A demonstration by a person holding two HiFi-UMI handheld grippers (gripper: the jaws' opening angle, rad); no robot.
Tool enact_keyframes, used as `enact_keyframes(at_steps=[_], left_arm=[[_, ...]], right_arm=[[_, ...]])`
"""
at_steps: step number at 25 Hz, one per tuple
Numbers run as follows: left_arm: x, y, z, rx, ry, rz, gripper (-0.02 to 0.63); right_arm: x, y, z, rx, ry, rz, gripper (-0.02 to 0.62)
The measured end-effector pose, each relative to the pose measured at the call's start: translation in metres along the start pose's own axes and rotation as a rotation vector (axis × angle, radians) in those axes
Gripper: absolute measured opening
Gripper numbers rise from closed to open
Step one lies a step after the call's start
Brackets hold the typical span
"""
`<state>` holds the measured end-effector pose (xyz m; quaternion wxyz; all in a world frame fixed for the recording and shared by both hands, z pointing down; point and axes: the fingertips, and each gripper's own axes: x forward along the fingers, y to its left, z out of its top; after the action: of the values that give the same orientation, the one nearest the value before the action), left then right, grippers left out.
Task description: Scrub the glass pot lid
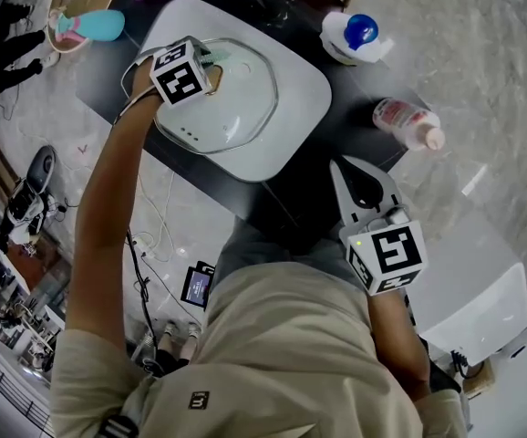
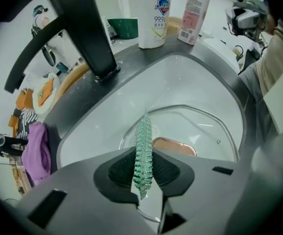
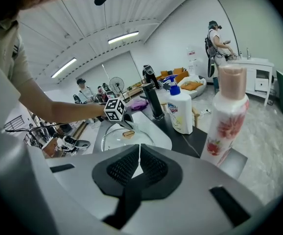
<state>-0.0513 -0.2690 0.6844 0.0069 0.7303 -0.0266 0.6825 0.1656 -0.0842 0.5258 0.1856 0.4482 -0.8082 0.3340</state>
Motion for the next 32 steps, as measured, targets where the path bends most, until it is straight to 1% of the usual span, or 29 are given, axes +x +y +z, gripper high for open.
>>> enact_keyframes(at_steps=[7,21,26,32], left_arm=[[-0.013,-0.007,-0.033,-0.049,-0.016,0.006,0.083],[-0.036,-0.050,-0.072,-0.076,-0.069,-0.026,0.083],[-0.042,-0.068,-0.076,-0.092,-0.105,-0.046,0.083],[-0.050,-0.092,-0.072,-0.108,-0.159,-0.081,0.083]], right_arm=[[0.010,0.020,0.006,-0.025,0.008,0.014,0.026],[0.030,0.064,0.021,-0.078,0.015,0.044,0.026],[0.037,0.076,0.025,-0.092,0.015,0.052,0.026],[0.040,0.090,0.031,-0.108,0.014,0.057,0.026]])
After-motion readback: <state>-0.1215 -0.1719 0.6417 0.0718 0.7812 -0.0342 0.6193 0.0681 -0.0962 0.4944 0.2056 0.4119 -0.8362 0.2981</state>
